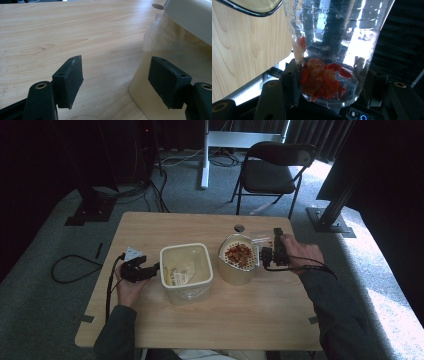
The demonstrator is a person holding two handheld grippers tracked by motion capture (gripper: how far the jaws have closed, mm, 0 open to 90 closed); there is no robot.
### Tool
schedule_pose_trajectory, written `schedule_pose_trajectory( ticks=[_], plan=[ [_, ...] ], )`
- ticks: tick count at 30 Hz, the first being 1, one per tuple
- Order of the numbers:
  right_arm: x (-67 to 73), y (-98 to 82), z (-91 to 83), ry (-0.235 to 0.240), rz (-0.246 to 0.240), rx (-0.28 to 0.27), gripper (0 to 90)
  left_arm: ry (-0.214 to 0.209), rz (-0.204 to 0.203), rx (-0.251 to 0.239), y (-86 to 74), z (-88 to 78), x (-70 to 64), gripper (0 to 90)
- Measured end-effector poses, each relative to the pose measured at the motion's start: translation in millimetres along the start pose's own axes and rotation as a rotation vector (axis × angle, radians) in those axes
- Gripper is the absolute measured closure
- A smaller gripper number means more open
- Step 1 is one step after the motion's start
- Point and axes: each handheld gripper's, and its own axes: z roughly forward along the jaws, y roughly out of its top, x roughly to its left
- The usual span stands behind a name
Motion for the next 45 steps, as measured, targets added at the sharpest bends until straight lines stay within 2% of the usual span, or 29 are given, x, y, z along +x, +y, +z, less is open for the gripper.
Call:
schedule_pose_trajectory(
  ticks=[15,45],
  plan=[
    [3.3,1.9,0.2,0.005,0.017,-0.005,42.5,0.0,0.0,0.0,-0.2,0.7,-0.5,28.4],
    [3.2,0.9,0.5,0.001,0.002,-0.007,42.5,-0.004,-0.002,-0.001,-0.3,1.0,-0.3,28.5]
  ],
)
